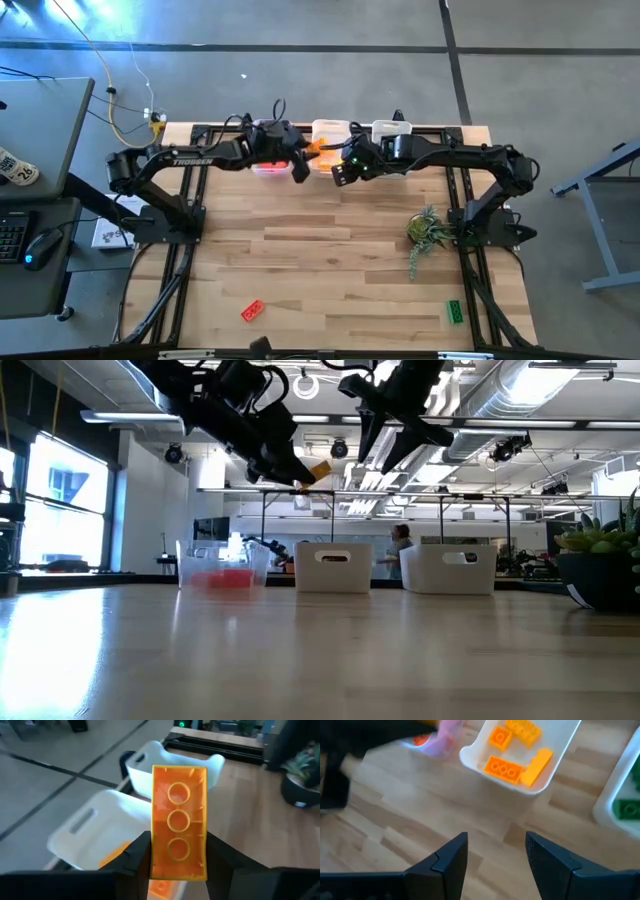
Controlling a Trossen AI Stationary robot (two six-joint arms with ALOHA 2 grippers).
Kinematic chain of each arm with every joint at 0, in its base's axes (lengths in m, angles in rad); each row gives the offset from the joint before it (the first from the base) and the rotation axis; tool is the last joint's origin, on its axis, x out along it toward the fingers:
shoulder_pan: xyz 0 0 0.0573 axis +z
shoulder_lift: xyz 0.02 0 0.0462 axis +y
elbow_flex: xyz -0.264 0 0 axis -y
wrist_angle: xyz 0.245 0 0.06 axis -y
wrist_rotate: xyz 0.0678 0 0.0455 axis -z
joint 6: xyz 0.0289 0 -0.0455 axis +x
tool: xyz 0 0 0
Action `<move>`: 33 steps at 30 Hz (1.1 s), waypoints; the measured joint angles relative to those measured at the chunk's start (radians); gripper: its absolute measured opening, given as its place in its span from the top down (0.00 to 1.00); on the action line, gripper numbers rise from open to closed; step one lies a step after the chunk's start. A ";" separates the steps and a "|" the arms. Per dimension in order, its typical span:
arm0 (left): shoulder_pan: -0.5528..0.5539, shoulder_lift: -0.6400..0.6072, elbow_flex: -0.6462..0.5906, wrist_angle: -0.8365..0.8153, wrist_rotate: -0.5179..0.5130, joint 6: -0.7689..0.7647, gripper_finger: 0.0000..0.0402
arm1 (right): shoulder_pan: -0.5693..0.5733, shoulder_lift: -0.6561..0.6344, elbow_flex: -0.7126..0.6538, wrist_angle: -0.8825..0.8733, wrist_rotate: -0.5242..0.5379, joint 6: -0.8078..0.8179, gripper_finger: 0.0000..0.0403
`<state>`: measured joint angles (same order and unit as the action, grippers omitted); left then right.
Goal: Sort & place blocks by color
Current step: Put the yellow game piece into the left white bin
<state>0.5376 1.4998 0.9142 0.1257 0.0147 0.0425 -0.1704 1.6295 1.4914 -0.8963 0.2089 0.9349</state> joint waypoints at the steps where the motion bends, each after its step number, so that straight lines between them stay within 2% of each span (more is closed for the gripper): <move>1: 0.013 0.003 0.006 -0.001 0.004 0.014 0.72 | 0.009 0.000 0.000 0.000 0.000 0.021 0.54; 4: 0.047 0.022 0.017 -0.003 0.018 0.020 0.71 | 0.045 0.000 0.000 0.000 0.000 0.098 0.54; 9: 0.083 0.084 0.034 0.005 0.122 0.021 0.71 | 0.115 0.000 0.000 0.000 0.001 0.239 0.54; 19: 0.085 0.213 0.111 0.028 0.131 0.066 0.70 | 0.271 0.020 0.000 -0.005 0.009 0.454 0.54; 27: 0.086 0.287 0.143 0.029 0.123 0.066 0.66 | 0.353 0.070 0.000 -0.013 0.009 0.481 0.54; 33: 0.087 0.301 0.144 -0.004 0.123 0.066 0.58 | 0.364 0.105 0.000 -0.014 0.009 0.482 0.54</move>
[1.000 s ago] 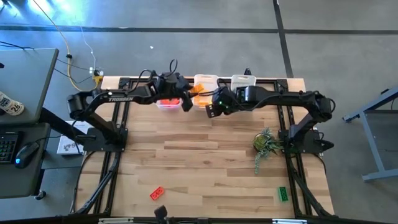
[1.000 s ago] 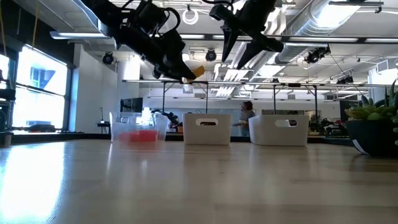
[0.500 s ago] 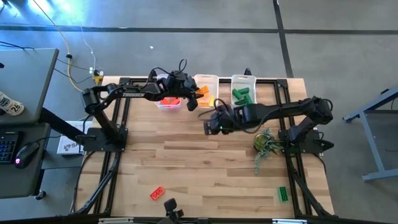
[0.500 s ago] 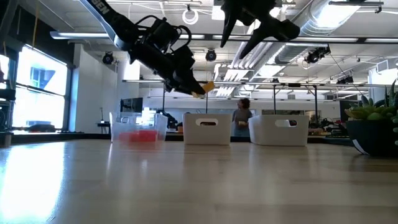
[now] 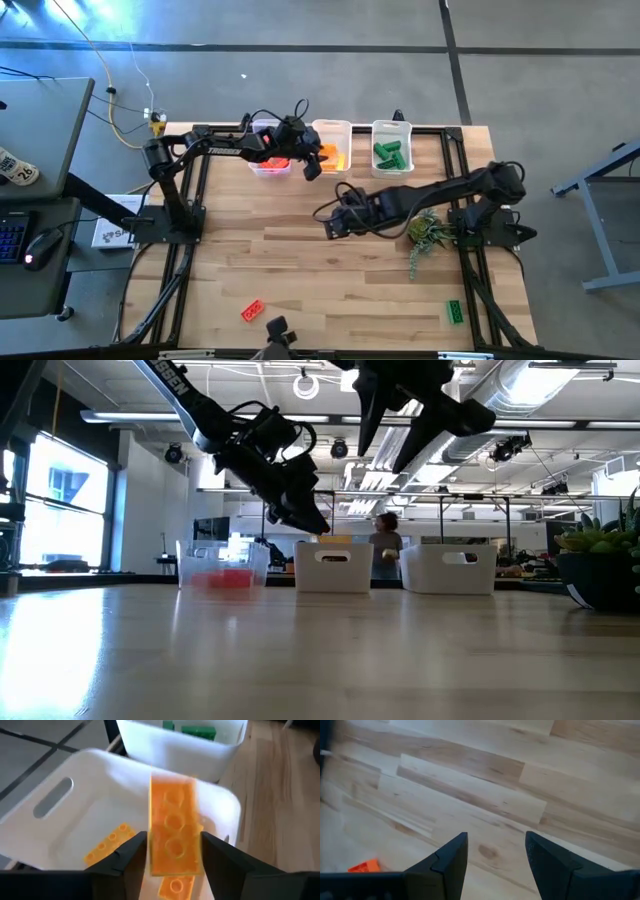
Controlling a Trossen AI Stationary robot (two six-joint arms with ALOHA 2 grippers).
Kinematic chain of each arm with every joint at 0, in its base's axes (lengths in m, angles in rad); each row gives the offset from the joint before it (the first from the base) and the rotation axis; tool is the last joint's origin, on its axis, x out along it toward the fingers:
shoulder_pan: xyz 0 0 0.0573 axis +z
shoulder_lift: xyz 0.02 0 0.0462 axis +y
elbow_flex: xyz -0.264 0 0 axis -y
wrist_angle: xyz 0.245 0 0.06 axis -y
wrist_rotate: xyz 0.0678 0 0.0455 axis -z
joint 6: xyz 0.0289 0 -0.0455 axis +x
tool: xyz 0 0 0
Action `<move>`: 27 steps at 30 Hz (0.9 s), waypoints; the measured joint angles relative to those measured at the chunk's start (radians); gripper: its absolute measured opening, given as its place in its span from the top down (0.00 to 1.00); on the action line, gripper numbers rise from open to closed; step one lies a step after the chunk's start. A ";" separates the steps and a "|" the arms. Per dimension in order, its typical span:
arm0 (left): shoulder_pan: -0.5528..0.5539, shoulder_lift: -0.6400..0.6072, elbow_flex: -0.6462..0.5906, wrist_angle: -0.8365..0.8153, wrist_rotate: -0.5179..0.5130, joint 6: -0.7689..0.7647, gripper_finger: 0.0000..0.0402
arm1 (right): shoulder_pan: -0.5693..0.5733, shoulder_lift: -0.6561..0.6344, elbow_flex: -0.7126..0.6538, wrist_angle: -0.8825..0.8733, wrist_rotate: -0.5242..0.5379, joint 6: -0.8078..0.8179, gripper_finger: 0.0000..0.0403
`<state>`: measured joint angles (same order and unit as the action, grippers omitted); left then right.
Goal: Sort & place blocks by color
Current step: Put the yellow game piece into the left white bin, then put the green game piece into the right white bin
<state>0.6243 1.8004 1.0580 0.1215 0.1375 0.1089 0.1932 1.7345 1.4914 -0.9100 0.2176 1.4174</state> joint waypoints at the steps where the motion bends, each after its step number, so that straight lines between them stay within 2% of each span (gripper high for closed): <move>1: 0.001 0.000 0.000 -0.007 0.000 0.000 0.57 | -0.002 0.003 0.000 -0.003 0.000 0.000 0.54; 6: 0.002 0.000 0.000 -0.056 -0.003 -0.001 0.52 | -0.023 0.008 0.000 -0.048 0.019 -0.012 0.54; 9: 0.002 -0.015 0.024 -0.169 -0.016 -0.008 0.52 | -0.037 0.008 0.000 -0.086 0.013 -0.060 0.54; 17: -0.002 -0.061 0.150 -0.499 -0.029 -0.003 0.51 | -0.054 0.008 0.000 -0.188 -0.131 -0.222 0.54; 22: -0.010 -0.097 0.182 -0.575 -0.029 -0.004 0.51 | 0.003 0.008 0.000 -0.217 -0.215 -0.180 0.54; 27: -0.011 -0.133 0.183 -0.574 -0.028 -0.017 0.51 | 0.088 0.008 0.000 -0.227 -0.230 -0.050 0.54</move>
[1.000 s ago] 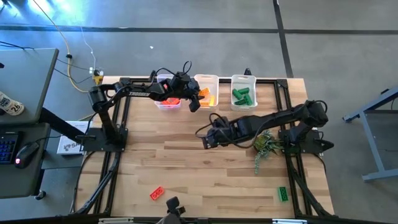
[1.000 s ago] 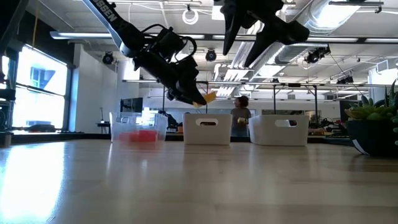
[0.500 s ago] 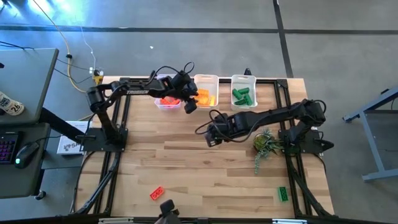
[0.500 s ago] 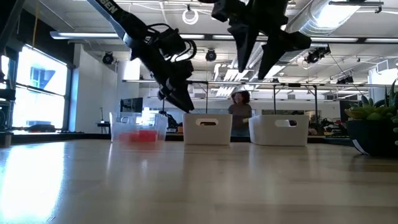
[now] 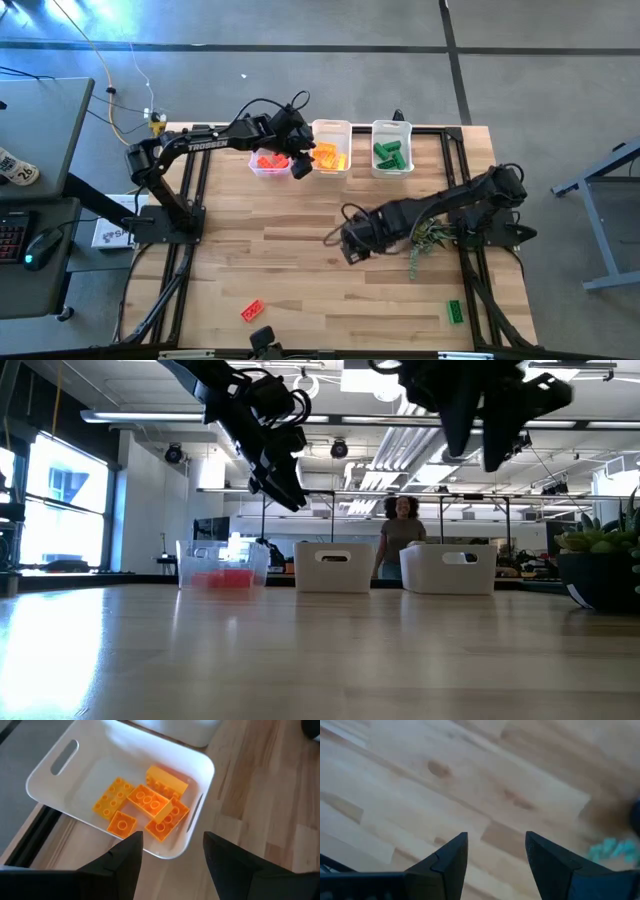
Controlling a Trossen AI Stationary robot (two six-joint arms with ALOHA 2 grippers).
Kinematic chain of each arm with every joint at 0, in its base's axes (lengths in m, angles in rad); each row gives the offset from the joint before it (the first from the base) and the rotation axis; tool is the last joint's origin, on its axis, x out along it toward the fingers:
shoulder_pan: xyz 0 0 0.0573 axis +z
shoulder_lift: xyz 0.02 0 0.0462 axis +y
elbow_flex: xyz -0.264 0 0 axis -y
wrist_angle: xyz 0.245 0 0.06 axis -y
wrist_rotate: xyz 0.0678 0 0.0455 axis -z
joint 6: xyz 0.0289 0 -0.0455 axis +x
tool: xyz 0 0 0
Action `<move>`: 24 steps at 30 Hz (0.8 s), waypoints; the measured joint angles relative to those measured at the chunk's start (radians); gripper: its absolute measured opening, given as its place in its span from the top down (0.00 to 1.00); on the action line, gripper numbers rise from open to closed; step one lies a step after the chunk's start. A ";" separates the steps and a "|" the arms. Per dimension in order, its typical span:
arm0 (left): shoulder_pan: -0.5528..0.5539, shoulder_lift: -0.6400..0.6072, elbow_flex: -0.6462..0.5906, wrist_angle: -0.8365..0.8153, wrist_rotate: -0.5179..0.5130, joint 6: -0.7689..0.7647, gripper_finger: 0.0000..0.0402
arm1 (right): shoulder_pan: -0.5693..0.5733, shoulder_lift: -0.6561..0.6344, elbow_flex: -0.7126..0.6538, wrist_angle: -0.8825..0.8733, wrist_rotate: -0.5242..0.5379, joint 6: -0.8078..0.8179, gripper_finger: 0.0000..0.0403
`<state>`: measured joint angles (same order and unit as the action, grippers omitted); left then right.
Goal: Sort & place blocks by color
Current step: Put the green game piece into the right white bin
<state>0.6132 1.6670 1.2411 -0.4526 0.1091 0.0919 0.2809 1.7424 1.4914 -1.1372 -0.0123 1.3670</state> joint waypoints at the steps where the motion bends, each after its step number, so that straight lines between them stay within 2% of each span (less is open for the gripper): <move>1: 0.000 -0.003 0.000 0.000 0.000 -0.002 0.51 | 0.017 0.000 0.000 -0.004 0.000 0.030 0.54; 11: -0.004 -0.008 0.000 0.000 0.000 -0.002 0.51 | 0.180 0.000 0.000 -0.098 0.018 0.363 0.54; 18: -0.008 -0.008 0.000 0.000 0.002 -0.002 0.51 | 0.270 0.000 0.000 -0.223 0.000 0.519 0.54; 24: -0.016 -0.008 0.000 0.000 0.000 -0.010 0.51 | 0.317 0.000 0.000 -0.298 -0.053 0.563 0.54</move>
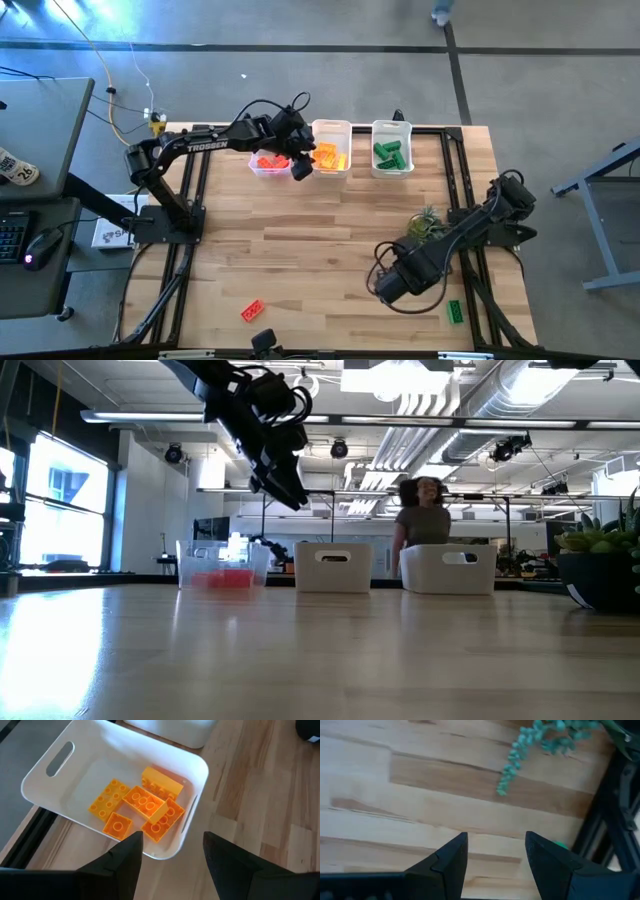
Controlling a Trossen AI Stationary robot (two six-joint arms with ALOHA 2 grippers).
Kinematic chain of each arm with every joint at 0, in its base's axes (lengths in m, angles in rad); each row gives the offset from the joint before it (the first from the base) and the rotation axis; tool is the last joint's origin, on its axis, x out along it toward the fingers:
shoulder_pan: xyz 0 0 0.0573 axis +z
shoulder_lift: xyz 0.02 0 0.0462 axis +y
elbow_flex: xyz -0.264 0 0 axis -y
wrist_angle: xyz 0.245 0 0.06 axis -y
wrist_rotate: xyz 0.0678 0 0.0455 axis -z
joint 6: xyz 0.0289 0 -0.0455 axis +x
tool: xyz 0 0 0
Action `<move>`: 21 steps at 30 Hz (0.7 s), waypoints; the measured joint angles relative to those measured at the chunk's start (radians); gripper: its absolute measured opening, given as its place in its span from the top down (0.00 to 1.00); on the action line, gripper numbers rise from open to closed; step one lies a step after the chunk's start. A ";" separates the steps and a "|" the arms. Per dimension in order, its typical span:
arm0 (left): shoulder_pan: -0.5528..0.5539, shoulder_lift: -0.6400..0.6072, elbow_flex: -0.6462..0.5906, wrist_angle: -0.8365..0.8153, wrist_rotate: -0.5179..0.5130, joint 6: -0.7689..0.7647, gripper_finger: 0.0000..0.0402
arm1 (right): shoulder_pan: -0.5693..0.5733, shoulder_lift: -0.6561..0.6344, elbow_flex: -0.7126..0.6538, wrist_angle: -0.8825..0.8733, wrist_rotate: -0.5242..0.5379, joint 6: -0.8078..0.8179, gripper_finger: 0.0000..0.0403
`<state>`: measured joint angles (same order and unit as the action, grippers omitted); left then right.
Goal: Sort & place blocks by color
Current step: Put the green game piece into the right white bin
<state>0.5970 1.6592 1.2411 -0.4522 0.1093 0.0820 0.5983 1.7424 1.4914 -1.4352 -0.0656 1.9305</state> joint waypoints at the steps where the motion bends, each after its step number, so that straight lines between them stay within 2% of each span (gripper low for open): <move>1: -0.002 0.000 0.000 0.000 0.000 -0.001 0.51 | 0.004 0.000 0.000 -0.005 -0.007 0.000 0.54; 11: -0.038 0.000 0.000 -0.001 -0.014 -0.059 0.51 | 0.011 -0.005 0.000 -0.077 -0.015 -0.054 0.54; 16: -0.056 -0.024 0.000 -0.065 -0.045 -0.107 0.51 | 0.018 -0.035 0.000 -0.139 -0.009 -0.085 0.54; 21: -0.076 -0.066 0.000 -0.156 -0.117 -0.147 0.51 | 0.028 -0.091 -0.002 -0.137 0.085 -0.111 0.54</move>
<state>0.5213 1.5933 1.2411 -0.6078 -0.0073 -0.0649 0.6266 1.6515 1.4895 -1.5719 0.0192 1.8194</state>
